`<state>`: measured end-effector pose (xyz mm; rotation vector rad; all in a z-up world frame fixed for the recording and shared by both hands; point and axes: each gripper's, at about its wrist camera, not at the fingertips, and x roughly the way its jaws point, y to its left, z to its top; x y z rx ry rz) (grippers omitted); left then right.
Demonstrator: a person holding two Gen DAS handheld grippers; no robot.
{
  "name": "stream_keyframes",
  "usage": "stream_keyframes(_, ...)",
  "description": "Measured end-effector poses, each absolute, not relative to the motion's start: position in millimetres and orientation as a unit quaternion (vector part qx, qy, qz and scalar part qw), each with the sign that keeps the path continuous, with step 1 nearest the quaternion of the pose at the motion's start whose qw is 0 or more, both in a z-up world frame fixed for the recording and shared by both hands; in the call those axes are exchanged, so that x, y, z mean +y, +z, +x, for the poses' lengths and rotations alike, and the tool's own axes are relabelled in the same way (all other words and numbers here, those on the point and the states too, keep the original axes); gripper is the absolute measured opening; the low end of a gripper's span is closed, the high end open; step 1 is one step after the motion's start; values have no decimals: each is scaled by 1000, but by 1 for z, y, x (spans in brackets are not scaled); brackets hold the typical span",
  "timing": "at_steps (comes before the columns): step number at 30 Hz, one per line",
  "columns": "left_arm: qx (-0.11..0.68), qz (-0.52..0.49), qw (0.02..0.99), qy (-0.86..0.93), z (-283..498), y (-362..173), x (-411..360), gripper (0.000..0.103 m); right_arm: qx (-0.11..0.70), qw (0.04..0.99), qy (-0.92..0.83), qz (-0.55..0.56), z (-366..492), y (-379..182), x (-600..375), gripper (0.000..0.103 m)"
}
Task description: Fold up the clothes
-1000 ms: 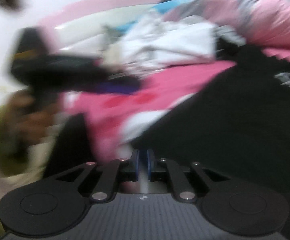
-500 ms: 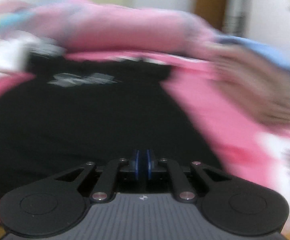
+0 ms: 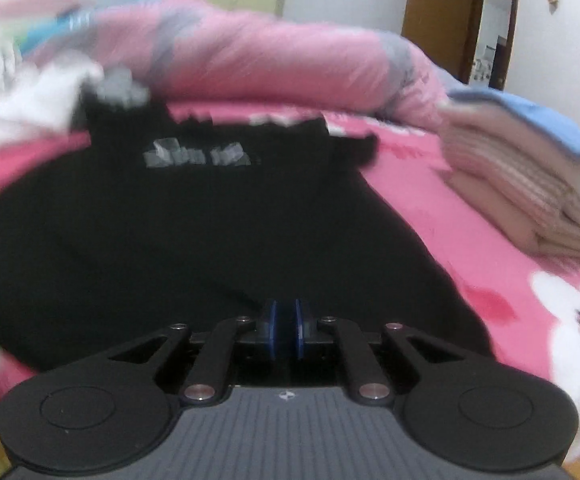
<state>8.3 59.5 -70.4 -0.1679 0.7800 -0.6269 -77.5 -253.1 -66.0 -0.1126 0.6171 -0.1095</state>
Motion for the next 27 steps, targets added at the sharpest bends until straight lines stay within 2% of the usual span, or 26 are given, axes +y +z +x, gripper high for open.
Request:
stream_keyframes(7,375,-82,872,-303,10,-71,61,55,314,933,-168,54,-153,-51,-325,11)
stream_keyframes(10,377,-79,873,-298,10,-69,59,55,270,936,-183,135,-166,-40,-343,11)
stream_keyframes(11,377,-77,874,-297,10,-68,58,55,253,936,-183,161,-168,-36,-348,15)
stream_keyframes(13,378,-74,875,-292,8,-66,57,55,224,941,-170,188,-162,-29,-349,32)
stream_keyframes(14,377,-74,877,-289,7,-64,57,55,214,944,-160,196,-156,-25,-346,49)
stream_keyframes(15,376,-74,879,-285,5,-62,57,56,205,946,-150,200,-151,-22,-342,57)
stream_keyframes(16,373,-75,881,-281,3,-60,58,58,199,949,-136,204,-148,-21,-337,59)
stream_keyframes(19,365,-86,888,-265,-3,-56,62,66,187,954,-96,213,-141,-11,-316,74)
stream_keyframes(21,365,-99,889,-259,-6,-54,65,69,182,956,-81,216,-135,-9,-308,94)
stream_keyframes(22,364,-105,889,-256,-8,-53,66,72,179,957,-79,216,-135,-8,-303,99)
stream_keyframes(23,363,-108,890,-253,-9,-52,66,76,176,957,-77,217,-134,-8,-298,103)
stream_keyframes(27,357,-123,894,-242,-14,-46,67,94,173,958,-74,215,-134,-7,-287,103)
